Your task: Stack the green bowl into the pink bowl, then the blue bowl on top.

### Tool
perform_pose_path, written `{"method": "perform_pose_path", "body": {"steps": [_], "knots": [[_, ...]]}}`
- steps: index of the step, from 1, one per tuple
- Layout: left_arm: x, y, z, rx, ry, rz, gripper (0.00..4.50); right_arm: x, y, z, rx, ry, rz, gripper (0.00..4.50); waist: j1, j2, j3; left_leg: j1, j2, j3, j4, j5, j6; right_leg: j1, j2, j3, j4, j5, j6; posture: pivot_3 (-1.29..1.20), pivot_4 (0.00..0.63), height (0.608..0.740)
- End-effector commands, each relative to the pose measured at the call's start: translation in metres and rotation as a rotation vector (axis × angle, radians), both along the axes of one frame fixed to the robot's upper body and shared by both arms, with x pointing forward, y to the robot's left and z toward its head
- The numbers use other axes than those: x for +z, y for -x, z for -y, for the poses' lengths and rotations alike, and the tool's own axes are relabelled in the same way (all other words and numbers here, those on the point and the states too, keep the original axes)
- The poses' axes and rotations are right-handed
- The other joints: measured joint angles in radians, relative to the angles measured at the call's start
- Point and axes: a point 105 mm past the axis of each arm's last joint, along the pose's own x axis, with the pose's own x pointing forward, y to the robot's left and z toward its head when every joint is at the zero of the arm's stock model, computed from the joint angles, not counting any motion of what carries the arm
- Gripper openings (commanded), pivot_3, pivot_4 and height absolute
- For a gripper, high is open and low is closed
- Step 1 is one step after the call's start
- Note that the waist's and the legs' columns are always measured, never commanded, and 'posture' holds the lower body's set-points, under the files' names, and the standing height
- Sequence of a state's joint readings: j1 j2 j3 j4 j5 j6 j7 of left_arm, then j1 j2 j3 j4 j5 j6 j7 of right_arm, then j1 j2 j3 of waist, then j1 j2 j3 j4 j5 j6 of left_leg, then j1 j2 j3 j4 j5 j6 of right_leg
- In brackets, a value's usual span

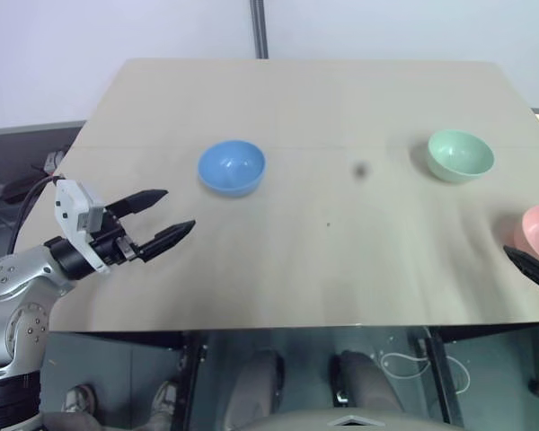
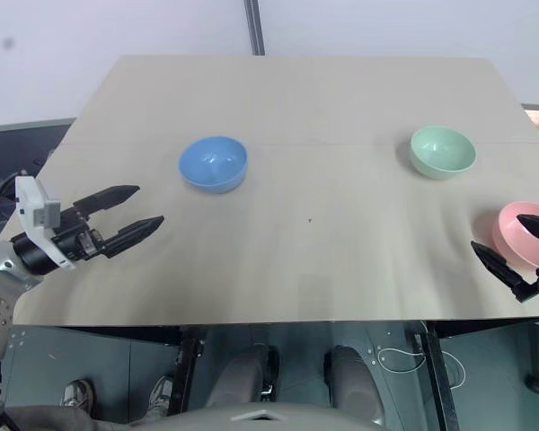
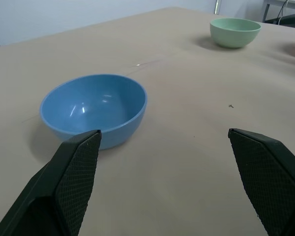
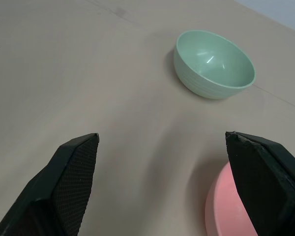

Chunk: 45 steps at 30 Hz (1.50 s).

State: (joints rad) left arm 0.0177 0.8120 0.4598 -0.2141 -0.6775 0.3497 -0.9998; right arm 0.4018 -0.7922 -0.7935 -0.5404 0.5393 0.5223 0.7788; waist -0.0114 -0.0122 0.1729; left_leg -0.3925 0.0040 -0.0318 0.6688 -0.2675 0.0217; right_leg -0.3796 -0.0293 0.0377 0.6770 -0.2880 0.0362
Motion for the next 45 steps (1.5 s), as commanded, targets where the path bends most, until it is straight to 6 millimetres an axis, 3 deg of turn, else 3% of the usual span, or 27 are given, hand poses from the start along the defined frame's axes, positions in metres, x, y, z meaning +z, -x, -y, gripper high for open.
{"method": "perform_pose_path", "body": {"steps": [1,4,9,16,20,24,27,30,31,34,35,38,40,45], "knots": [[0.014,0.000,0.006,-0.039,0.015,0.038,4.36,0.010,-0.003,-0.003,-0.001,0.049,0.045,4.48,0.000,0.000,0.000,0.000,0.000,0.000,0.000,0.000,0.000,0.000,0.000,0.000,0.000,0.000,0.000,0.00,0.150,0.740],[0.023,-0.003,0.025,-0.126,0.053,0.069,4.36,0.003,-0.012,-0.004,-0.027,0.101,0.048,4.48,0.002,-0.001,0.000,0.000,0.000,0.000,0.001,0.000,0.000,0.000,0.000,0.000,0.000,0.000,0.000,0.00,0.150,0.740],[0.023,-0.002,0.033,-0.173,0.063,0.068,4.36,-0.007,-0.018,-0.003,-0.056,0.096,0.014,4.48,-0.001,0.000,0.000,-0.001,0.000,0.000,0.000,0.000,0.000,-0.001,0.000,0.000,0.000,0.000,0.000,0.00,0.150,0.740],[0.026,0.020,0.076,-0.443,0.054,0.093,4.36,-0.027,-0.041,0.019,-0.241,0.125,-0.054,4.48,0.000,-0.001,0.000,-0.002,-0.001,0.001,0.001,0.000,0.000,-0.001,0.000,0.000,0.001,0.000,0.000,0.00,0.150,0.740],[0.037,0.033,0.103,-0.605,0.076,0.130,4.36,-0.048,-0.049,0.038,-0.320,0.148,-0.120,4.48,0.004,-0.001,0.000,-0.002,-0.001,-0.001,0.001,0.000,0.000,-0.001,0.000,-0.001,0.001,0.000,0.000,0.00,0.150,0.740],[0.045,0.037,0.113,-0.661,0.083,0.149,4.36,-0.059,-0.056,0.056,-0.375,0.119,-0.180,4.48,-0.002,0.000,0.000,-0.002,-0.001,0.001,0.001,0.000,0.000,-0.002,0.000,0.000,0.001,0.000,0.000,0.00,0.150,0.740],[0.046,0.036,0.115,-0.660,0.100,0.144,4.50,-0.063,-0.059,0.064,-0.381,0.111,-0.199,3.75,-0.003,0.000,0.000,-0.001,-0.001,0.001,0.001,0.000,0.000,-0.002,0.001,0.002,0.001,0.000,0.000,0.00,0.150,0.740],[0.045,0.035,0.115,-0.651,0.111,0.138,4.50,-0.061,-0.062,0.065,-0.370,0.118,-0.188,2.41,-0.003,0.000,0.000,-0.001,-0.001,0.001,0.001,0.000,0.000,-0.002,0.002,0.001,0.001,0.000,0.000,0.00,0.150,0.740],[0.044,0.034,0.114,-0.643,0.115,0.135,4.50,-0.059,-0.063,0.064,-0.363,0.125,-0.179,1.73,-0.003,0.000,0.000,-0.001,-0.001,0.001,0.001,0.000,0.000,-0.002,0.002,0.001,0.001,0.000,0.000,0.00,0.150,0.740],[0.042,0.030,0.112,-0.616,0.138,0.130,4.50,-0.055,-0.066,0.060,-0.344,0.140,-0.160,0.60,-0.002,0.000,0.000,-0.001,-0.001,0.001,0.001,0.000,0.000,-0.002,0.002,0.002,0.001,0.000,0.000,0.00,0.150,0.740],[0.042,0.029,0.111,-0.603,0.154,0.128,4.50,-0.052,-0.068,0.057,-0.325,0.155,-0.143,0.09,-0.002,0.000,0.000,-0.001,-0.001,0.001,0.001,0.000,0.000,-0.002,0.002,0.002,0.001,0.000,0.000,0.00,0.150,0.740],[0.043,0.024,0.108,-0.542,0.196,0.125,4.50,-0.042,-0.072,0.034,-0.200,0.121,-0.080,0.04,-0.003,0.001,0.000,-0.002,-0.001,0.001,0.001,0.000,0.000,-0.002,0.002,0.002,0.001,0.000,0.000,0.00,0.150,0.740],[0.040,0.018,0.101,-0.477,0.203,0.128,4.50,-0.034,-0.073,0.000,-0.057,0.049,-0.046,0.04,-0.004,0.000,0.000,-0.002,0.000,0.001,0.001,0.000,0.000,-0.002,0.002,0.002,0.001,0.000,0.000,0.00,0.150,0.740],[0.017,-0.006,0.072,-0.222,0.154,0.132,4.50,-0.025,-0.064,-0.117,0.311,-0.067,0.018,0.04,-0.007,0.001,0.000,0.000,0.002,0.000,0.001,0.000,0.000,-0.002,0.004,0.001,0.002,0.000,0.000,0.00,0.150,0.740]]}}
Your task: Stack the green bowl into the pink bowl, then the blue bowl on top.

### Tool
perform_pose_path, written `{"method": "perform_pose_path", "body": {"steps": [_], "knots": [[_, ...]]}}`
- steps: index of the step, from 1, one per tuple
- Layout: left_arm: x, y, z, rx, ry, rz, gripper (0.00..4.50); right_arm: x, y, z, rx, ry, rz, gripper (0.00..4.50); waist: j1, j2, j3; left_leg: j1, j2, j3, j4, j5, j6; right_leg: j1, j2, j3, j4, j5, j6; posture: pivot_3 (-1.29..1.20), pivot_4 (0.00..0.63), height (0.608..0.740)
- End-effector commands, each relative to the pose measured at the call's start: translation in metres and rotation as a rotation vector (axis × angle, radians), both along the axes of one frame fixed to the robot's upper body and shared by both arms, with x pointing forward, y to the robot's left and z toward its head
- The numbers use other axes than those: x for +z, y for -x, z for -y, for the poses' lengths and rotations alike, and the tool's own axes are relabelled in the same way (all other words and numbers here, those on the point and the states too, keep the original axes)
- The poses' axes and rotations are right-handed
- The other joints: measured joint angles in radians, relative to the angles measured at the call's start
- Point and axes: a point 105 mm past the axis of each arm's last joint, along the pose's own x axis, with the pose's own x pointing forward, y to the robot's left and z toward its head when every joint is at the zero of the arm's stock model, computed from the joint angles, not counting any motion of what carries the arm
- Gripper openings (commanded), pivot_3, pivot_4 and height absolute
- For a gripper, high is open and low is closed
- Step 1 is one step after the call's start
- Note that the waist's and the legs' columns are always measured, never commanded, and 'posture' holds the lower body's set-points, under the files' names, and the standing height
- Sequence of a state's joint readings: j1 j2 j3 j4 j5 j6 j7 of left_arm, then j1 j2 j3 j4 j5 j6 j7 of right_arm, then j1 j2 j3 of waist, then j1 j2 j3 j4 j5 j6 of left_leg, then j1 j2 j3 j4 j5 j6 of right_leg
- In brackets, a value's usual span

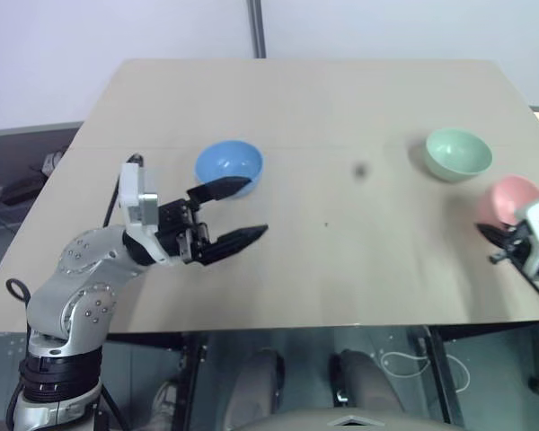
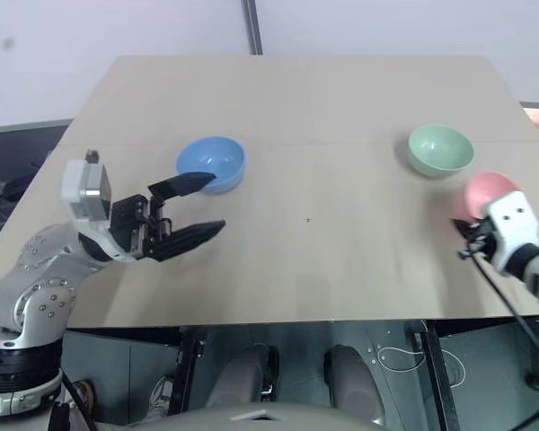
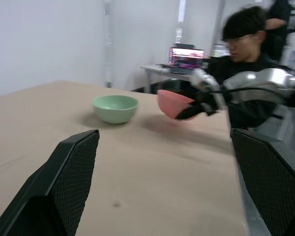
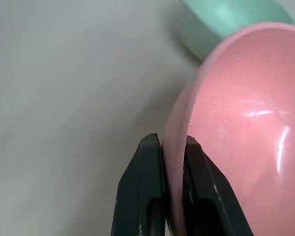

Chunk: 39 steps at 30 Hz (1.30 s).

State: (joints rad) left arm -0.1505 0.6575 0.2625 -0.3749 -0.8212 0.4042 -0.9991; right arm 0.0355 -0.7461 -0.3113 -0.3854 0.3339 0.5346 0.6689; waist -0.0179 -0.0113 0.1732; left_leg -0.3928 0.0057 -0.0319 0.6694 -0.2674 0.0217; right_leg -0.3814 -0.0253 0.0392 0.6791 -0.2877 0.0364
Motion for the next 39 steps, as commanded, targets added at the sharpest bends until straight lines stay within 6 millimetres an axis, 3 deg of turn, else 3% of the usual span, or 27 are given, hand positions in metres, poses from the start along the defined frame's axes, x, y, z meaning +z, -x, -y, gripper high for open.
{"method": "perform_pose_path", "body": {"steps": [1,5,9,10,11,13,16,20,23,26,28,31,35,39], "knots": [[-0.010,-0.014,-0.022,0.186,-0.036,0.025,4.50,0.013,0.008,-0.082,0.246,-0.085,0.064,0.04,0.001,0.000,0.000,0.000,0.000,0.000,0.000,0.000,0.000,0.000,0.001,0.000,0.000,0.000,0.000,0.00,0.150,0.740],[-0.013,-0.015,-0.020,0.224,-0.008,0.017,4.50,-0.007,-0.007,-0.122,0.291,-0.082,0.051,0.04,0.009,-0.002,0.000,-0.002,-0.001,-0.002,0.001,0.000,0.000,0.000,-0.002,-0.002,0.000,0.000,0.000,0.00,0.150,0.740],[-0.014,-0.010,-0.013,0.216,-0.005,0.016,4.50,-0.033,-0.024,-0.134,0.304,-0.009,0.001,0.04,0.014,-0.002,0.000,-0.003,-0.004,-0.002,0.002,0.000,0.000,0.000,-0.006,-0.004,-0.002,0.000,0.000,0.00,0.150,0.740],[-0.015,-0.009,-0.012,0.215,-0.012,0.018,4.50,-0.034,-0.029,-0.134,0.293,-0.011,0.000,0.88,0.011,-0.003,0.000,-0.003,-0.005,-0.002,0.002,0.000,-0.001,-0.001,-0.007,-0.004,-0.002,0.000,0.000,0.00,0.150,0.740],[-0.015,-0.008,-0.012,0.216,-0.011,0.017,4.50,-0.032,-0.031,-0.135,0.299,-0.010,0.003,1.17,0.010,-0.003,0.000,-0.003,-0.005,-0.002,0.002,0.000,-0.001,0.000,-0.007,-0.004,-0.002,0.000,0.000,0.00,0.150,0.740],[-0.014,-0.007,-0.013,0.223,-0.003,0.016,4.50,-0.028,-0.031,-0.136,0.322,0.009,0.016,2.40,0.010,-0.002,0.000,-0.003,-0.004,-0.002,0.001,0.000,-0.001,-0.001,-0.006,-0.004,-0.001,0.000,0.000,0.00,0.150,0.740],[-0.014,-0.005,-0.014,0.233,-0.002,0.017,4.50,-0.006,-0.023,-0.135,0.358,-0.001,0.066,2.99,0.006,-0.002,0.000,-0.004,-0.004,-0.003,0.000,0.000,0.000,-0.002,-0.006,-0.004,-0.001,0.000,0.000,0.00,0.150,0.740],[-0.015,-0.006,-0.013,0.235,0.001,0.015,4.50,0.045,-0.004,-0.135,0.462,-0.161,0.129,2.99,0.006,-0.002,0.000,-0.004,-0.004,-0.003,0.000,0.000,0.000,-0.002,-0.006,-0.004,-0.001,0.000,0.000,0.00,0.150,0.740],[-0.015,-0.008,-0.010,0.227,0.007,0.014,4.50,0.075,-0.004,-0.119,0.473,-0.202,0.175,2.99,0.006,-0.002,0.000,-0.004,-0.004,-0.003,0.001,0.000,0.000,-0.002,-0.006,-0.005,-0.001,0.000,0.000,0.00,0.150,0.740],[-0.014,-0.009,-0.006,0.210,0.009,0.017,4.50,0.088,-0.041,-0.078,0.277,-0.089,0.244,2.99,0.006,-0.002,0.000,-0.004,-0.004,-0.003,0.001,0.000,0.000,-0.001,-0.006,-0.005,-0.001,0.000,0.000,0.00,0.150,0.740],[-0.013,-0.009,-0.003,0.194,0.015,0.021,4.50,0.078,-0.069,-0.047,0.158,0.090,0.259,2.99,0.007,-0.002,0.000,-0.003,-0.004,-0.003,0.001,0.000,0.000,0.000,-0.006,-0.005,-0.001,0.000,0.000,0.00,0.150,0.740],[-0.012,-0.009,-0.003,0.191,0.038,0.019,4.50,0.057,-0.099,-0.023,0.097,0.126,0.202,2.99,0.003,-0.003,0.000,-0.002,-0.004,-0.002,0.001,0.000,0.000,0.000,-0.006,-0.006,-0.001,0.000,0.000,0.00,0.150,0.740],[-0.012,-0.006,-0.002,0.185,0.046,0.014,4.50,0.036,-0.133,-0.007,0.036,0.182,0.160,2.99,-0.011,-0.002,0.001,-0.004,-0.003,0.004,-0.001,0.000,0.000,-0.006,-0.004,-0.002,0.000,0.000,0.000,0.00,0.150,0.740],[-0.011,-0.001,-0.002,0.199,0.049,0.018,4.50,0.019,-0.150,0.004,-0.012,0.203,0.090,2.99,-0.021,-0.002,0.001,-0.007,-0.003,0.006,-0.001,0.001,-0.002,-0.009,-0.004,0.001,0.000,0.000,0.000,0.00,0.150,0.740]]}}
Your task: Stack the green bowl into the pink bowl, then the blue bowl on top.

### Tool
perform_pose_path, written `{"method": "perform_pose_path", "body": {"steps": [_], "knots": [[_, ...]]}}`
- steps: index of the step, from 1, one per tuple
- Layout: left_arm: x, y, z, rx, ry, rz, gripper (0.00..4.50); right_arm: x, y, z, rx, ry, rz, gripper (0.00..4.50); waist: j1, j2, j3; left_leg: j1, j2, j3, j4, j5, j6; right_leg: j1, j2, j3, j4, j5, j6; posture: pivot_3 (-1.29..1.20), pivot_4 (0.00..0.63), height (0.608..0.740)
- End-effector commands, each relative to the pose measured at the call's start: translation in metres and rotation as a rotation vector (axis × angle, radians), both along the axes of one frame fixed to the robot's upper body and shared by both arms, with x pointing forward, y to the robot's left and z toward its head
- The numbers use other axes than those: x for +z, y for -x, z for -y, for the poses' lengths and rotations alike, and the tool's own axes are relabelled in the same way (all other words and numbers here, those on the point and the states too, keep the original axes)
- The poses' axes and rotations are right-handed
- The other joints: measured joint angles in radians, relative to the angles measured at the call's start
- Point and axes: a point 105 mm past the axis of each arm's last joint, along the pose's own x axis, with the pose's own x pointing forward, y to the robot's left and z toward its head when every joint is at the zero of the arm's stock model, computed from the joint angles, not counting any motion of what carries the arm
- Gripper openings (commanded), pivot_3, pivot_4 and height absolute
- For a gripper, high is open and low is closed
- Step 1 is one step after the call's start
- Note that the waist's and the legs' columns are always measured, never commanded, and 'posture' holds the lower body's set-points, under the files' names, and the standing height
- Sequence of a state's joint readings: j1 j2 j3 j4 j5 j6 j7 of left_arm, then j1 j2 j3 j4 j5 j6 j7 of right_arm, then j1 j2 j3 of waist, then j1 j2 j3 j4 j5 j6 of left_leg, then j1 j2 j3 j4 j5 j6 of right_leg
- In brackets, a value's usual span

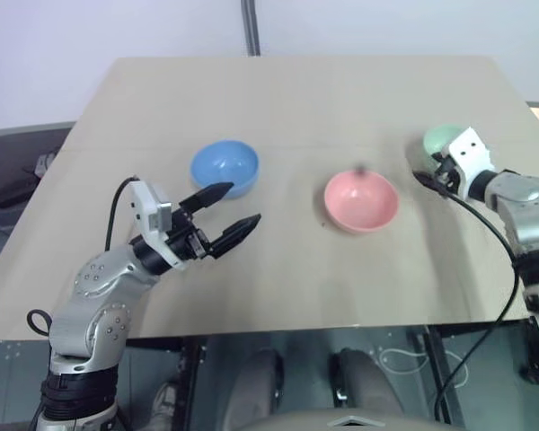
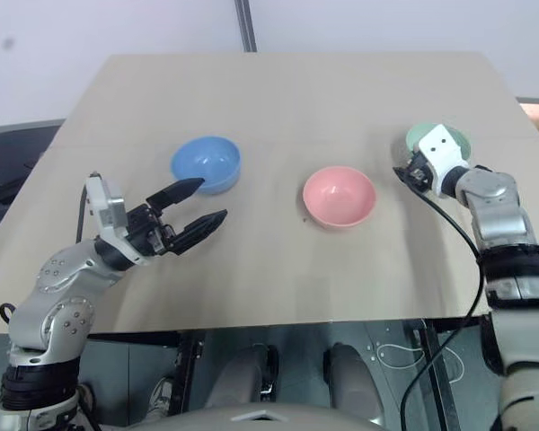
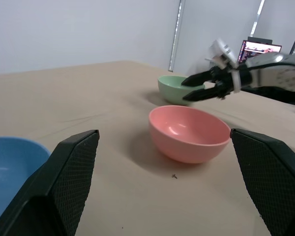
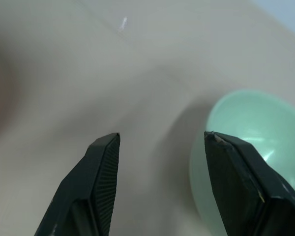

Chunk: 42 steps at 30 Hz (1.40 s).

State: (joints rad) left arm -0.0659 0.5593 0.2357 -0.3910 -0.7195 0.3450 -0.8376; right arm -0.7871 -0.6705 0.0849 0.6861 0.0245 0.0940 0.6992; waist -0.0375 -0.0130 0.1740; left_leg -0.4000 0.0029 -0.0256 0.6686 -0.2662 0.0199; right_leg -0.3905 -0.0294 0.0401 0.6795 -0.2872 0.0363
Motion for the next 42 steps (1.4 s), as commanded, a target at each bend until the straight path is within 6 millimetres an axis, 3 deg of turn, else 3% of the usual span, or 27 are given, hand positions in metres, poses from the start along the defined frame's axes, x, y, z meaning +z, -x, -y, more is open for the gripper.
{"method": "perform_pose_path", "body": {"steps": [1,3,5,7,10,15,18,21,24,26,29,30,34,36,38,41,42], "knots": [[0.013,0.010,0.001,0.007,0.003,0.057,4.50,0.006,-0.013,0.013,-0.050,0.040,0.027,2.99,-0.002,0.000,0.000,0.000,0.000,0.000,0.000,0.000,0.000,0.000,0.000,0.000,0.000,0.000,0.000,0.00,0.150,0.740],[0.013,0.012,0.000,0.017,0.001,0.055,4.50,0.006,-0.018,0.022,-0.107,0.048,0.031,2.99,-0.002,0.000,0.000,0.000,0.000,0.000,0.000,0.000,0.000,0.000,-0.001,0.001,-0.001,0.000,0.000,0.00,0.150,0.740],[0.012,0.015,-0.002,0.025,-0.006,0.051,4.50,0.011,-0.022,0.028,-0.148,0.054,0.047,2.47,0.000,0.000,0.000,-0.001,0.000,0.000,0.000,0.000,0.000,0.000,-0.001,0.002,-0.001,0.000,0.000,0.00,0.150,0.740],[0.012,0.016,-0.002,0.028,-0.008,0.050,4.50,0.014,-0.023,0.031,-0.157,0.070,0.059,1.68,0.000,0.000,0.000,-0.001,0.000,0.000,0.000,0.000,0.000,0.000,-0.001,0.003,-0.001,0.000,0.000,0.00,0.150,0.740],[0.011,0.016,-0.002,0.031,-0.006,0.051,4.50,0.014,-0.023,0.032,-0.150,0.082,0.068,0.04,-0.001,0.000,0.000,0.000,0.000,-0.001,0.000,0.000,0.000,0.000,-0.001,0.002,0.000,0.000,0.000,0.00,0.150,0.740],[0.012,0.015,0.000,0.033,-0.004,0.055,4.50,0.024,-0.021,0.031,-0.113,0.133,0.129,0.04,-0.002,0.001,0.000,0.000,0.000,0.000,0.000,0.000,0.001,0.000,-0.001,0.003,0.001,0.000,0.000,0.00,0.150,0.740],[0.011,0.011,-0.003,0.063,-0.007,0.055,4.50,0.053,-0.008,0.000,0.082,0.051,0.216,0.04,-0.001,0.001,0.000,-0.001,0.000,0.000,0.000,0.000,0.001,-0.001,-0.001,0.003,0.001,0.000,0.000,0.00,0.150,0.740],[0.010,0.003,-0.008,0.105,-0.009,0.048,4.50,0.073,0.039,-0.055,0.356,-0.064,0.212,0.04,0.004,0.001,0.000,-0.004,0.001,-0.002,0.000,-0.001,0.001,-0.003,-0.001,0.002,0.000,0.000,0.000,0.00,0.150,0.740],[0.010,-0.006,-0.012,0.157,-0.019,0.053,4.50,0.071,0.091,-0.100,0.528,-0.106,0.145,0.04,0.008,0.002,0.000,-0.009,0.002,-0.005,0.000,-0.001,0.001,-0.008,0.000,0.000,0.001,0.000,0.000,0.00,0.150,0.740],[0.011,-0.014,-0.015,0.191,-0.020,0.056,4.50,0.065,0.112,-0.118,0.569,-0.142,0.102,0.04,0.017,0.002,-0.001,-0.012,0.002,-0.007,0.001,-0.001,0.001,-0.010,0.000,-0.002,0.001,0.000,0.000,0.00,0.150,0.740],[0.012,-0.020,-0.014,0.203,-0.027,0.066,4.50,0.052,0.123,-0.128,0.575,-0.144,0.040,0.04,0.025,0.001,-0.001,-0.013,0.001,-0.007,0.003,-0.001,0.002,-0.010,-0.001,-0.003,0.001,0.001,0.000,0.00,0.150,0.740],[0.013,-0.022,-0.014,0.203,-0.026,0.068,4.50,0.048,0.123,-0.130,0.572,-0.151,0.022,0.93,0.026,0.000,-0.001,-0.013,0.000,-0.007,0.004,-0.001,0.002,-0.010,-0.001,-0.003,0.002,0.001,0.000,0.00,0.150,0.740],[0.017,-0.032,-0.014,0.224,-0.038,0.078,4.50,0.034,0.112,-0.129,0.511,-0.093,0.026,2.69,0.031,0.000,-0.001,-0.012,-0.001,-0.009,0.007,-0.001,0.002,-0.007,-0.002,-0.005,0.001,0.001,0.001,0.00,0.150,0.740],[0.015,-0.044,-0.019,0.327,-0.143,0.104,4.50,0.037,0.110,-0.122,0.481,-0.070,0.059,3.74,0.032,0.000,-0.001,-0.013,-0.001,-0.010,0.007,-0.001,0.001,-0.007,-0.002,-0.006,0.001,0.001,0.001,0.00,0.150,0.740],[0.013,-0.052,-0.023,0.410,-0.251,0.129,4.50,0.047,0.112,-0.118,0.466,-0.111,0.093,3.74,0.032,0.000,-0.001,-0.013,-0.001,-0.010,0.007,0.000,0.000,-0.008,-0.002,-0.007,0.001,0.001,0.001,0.00,0.150,0.740],[0.009,-0.058,-0.019,0.394,-0.376,0.105,4.50,0.067,0.125,-0.117,0.497,-0.239,0.140,3.74,0.029,0.000,-0.001,-0.015,-0.001,-0.009,0.006,0.000,-0.001,-0.009,-0.001,-0.007,0.000,0.001,0.001,0.00,0.150,0.740],[0.003,-0.065,-0.019,0.395,-0.508,0.084,4.50,0.068,0.130,-0.116,0.505,-0.249,0.150,3.74,0.029,0.000,-0.001,-0.015,-0.001,-0.008,0.006,0.000,0.000,-0.010,-0.001,-0.007,0.001,0.001,0.001,0.00,0.150,0.740]]}}
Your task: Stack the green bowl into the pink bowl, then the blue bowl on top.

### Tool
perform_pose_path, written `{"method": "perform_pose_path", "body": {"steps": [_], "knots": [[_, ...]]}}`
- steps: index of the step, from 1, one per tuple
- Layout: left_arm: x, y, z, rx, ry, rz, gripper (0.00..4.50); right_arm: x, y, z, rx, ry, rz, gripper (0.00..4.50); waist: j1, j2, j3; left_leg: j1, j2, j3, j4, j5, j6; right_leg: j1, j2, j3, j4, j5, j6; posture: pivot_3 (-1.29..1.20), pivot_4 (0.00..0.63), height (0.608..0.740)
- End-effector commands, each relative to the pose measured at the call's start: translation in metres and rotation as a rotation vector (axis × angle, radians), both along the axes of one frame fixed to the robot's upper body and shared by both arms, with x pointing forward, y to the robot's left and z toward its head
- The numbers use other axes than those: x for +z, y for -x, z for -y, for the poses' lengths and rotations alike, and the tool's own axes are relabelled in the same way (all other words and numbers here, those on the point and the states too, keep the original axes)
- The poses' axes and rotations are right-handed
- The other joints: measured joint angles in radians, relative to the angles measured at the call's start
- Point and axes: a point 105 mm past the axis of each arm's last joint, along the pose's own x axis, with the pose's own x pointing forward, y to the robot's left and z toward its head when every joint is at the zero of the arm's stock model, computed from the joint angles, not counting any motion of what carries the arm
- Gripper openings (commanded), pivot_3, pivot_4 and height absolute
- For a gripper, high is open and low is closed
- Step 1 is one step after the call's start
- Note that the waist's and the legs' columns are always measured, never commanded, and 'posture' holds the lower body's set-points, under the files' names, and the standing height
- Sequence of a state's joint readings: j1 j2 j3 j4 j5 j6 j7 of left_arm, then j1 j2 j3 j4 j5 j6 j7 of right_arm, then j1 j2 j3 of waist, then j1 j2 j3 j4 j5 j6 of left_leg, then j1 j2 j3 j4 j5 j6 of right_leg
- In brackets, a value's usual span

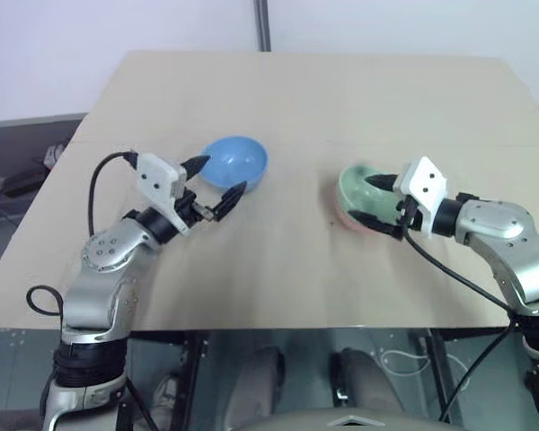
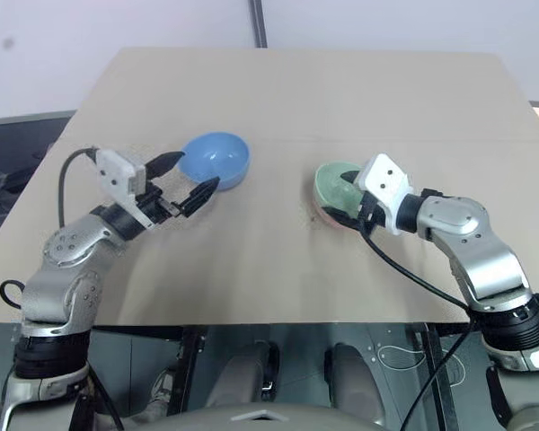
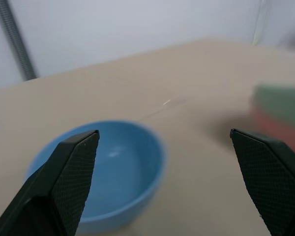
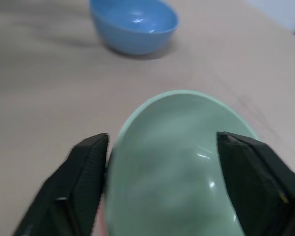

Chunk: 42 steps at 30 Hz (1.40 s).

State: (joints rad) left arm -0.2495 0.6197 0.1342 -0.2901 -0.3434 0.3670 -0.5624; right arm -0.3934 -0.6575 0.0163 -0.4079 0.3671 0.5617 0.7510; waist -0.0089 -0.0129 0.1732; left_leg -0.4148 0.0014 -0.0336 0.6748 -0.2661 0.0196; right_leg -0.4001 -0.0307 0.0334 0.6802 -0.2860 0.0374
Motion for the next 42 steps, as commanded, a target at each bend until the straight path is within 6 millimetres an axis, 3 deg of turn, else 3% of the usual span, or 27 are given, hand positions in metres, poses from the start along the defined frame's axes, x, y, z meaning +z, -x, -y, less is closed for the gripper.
{"method": "perform_pose_path", "body": {"steps": [1,8,9,11,18,19,27,32,36,40,42], "knots": [[-0.001,-0.013,0.006,-0.008,-0.298,-0.028,4.50,0.026,0.023,0.001,0.037,-0.073,0.100,3.74,0.001,-0.001,0.000,0.000,0.000,0.000,0.000,0.000,0.001,0.000,0.000,0.000,0.000,0.000,0.000,0.00,0.150,0.740],[-0.022,-0.044,0.016,-0.046,-0.690,-0.043,4.50,0.020,0.037,-0.001,0.009,-0.107,0.097,3.74,-0.002,0.000,0.000,0.001,-0.001,0.000,0.001,-0.001,0.002,0.001,0.005,-0.003,0.002,0.000,0.000,0.00,0.150,0.740],[-0.027,-0.046,0.018,-0.070,-0.725,-0.046,4.26,0.020,0.037,-0.001,-0.001,-0.109,0.100,3.79,-0.003,0.000,0.000,0.001,-0.001,0.000,0.001,-0.001,0.002,0.001,0.005,-0.003,0.002,0.000,0.000,0.00,0.150,0.740],[-0.033,-0.049,0.022,-0.097,-0.756,-0.040,3.65,0.021,0.038,0.001,-0.023,-0.110,0.108,3.80,-0.004,0.000,0.000,0.001,0.000,0.000,0.001,-0.001,0.002,0.000,0.007,-0.003,0.002,0.000,0.000,0.00,0.150,0.740],[-0.030,-0.061,0.034,-0.143,-0.743,-0.009,0.31,0.022,0.040,0.016,-0.122,-0.103,0.131,3.80,0.002,0.000,0.000,-0.001,0.000,-0.001,0.002,-0.001,0.002,0.000,0.005,-0.003,0.002,0.000,0.000,0.00,0.150,0.740],[-0.028,-0.061,0.038,-0.161,-0.734,0.005,0.06,0.022,0.041,0.018,-0.133,-0.102,0.132,3.80,0.002,0.000,0.000,-0.001,0.000,-0.001,0.003,-0.001,0.002,0.000,0.005,-0.003,0.002,0.000,0.000,0.00,0.150,0.740],[0.042,-0.034,0.131,-0.548,-0.535,0.262,0.06,0.016,0.060,0.055,-0.332,-0.090,0.131,3.80,0.025,-0.001,0.000,-0.003,-0.001,-0.001,0.009,-0.001,0.002,0.000,0.005,-0.005,0.004,0.000,0.000,0.00,0.150,0.740],[0.059,-0.017,0.181,-0.812,-0.521,0.329,0.06,0.003,0.073,0.068,-0.438,-0.092,0.103,3.80,0.023,-0.001,0.000,-0.001,-0.001,-0.001,0.011,-0.001,0.002,0.002,0.007,-0.004,0.008,0.000,0.000,0.00,0.150,0.740],[0.056,-0.008,0.206,-0.975,-0.533,0.348,0.06,-0.001,0.077,0.071,-0.490,-0.085,0.109,3.80,0.006,0.000,0.000,0.002,-0.001,0.001,0.011,-0.001,0.002,0.002,0.009,0.000,0.010,0.000,0.001,0.00,0.150,0.740],[0.041,-0.004,0.208,-1.069,-0.595,0.334,1.57,-0.001,0.078,0.069,-0.500,-0.086,0.115,3.80,-0.010,0.000,0.000,0.003,0.001,0.002,0.011,-0.001,0.002,0.002,0.012,0.003,0.013,-0.001,0.000,0.00,0.150,0.740],[0.041,-0.007,0.203,-1.055,-0.601,0.340,2.55,-0.001,0.079,0.070,-0.503,-0.086,0.117,3.80,-0.011,0.000,0.000,0.003,0.001,0.002,0.011,-0.001,0.002,0.001,0.013,0.004,0.014,-0.001,0.000,0.00,0.150,0.740]]}}
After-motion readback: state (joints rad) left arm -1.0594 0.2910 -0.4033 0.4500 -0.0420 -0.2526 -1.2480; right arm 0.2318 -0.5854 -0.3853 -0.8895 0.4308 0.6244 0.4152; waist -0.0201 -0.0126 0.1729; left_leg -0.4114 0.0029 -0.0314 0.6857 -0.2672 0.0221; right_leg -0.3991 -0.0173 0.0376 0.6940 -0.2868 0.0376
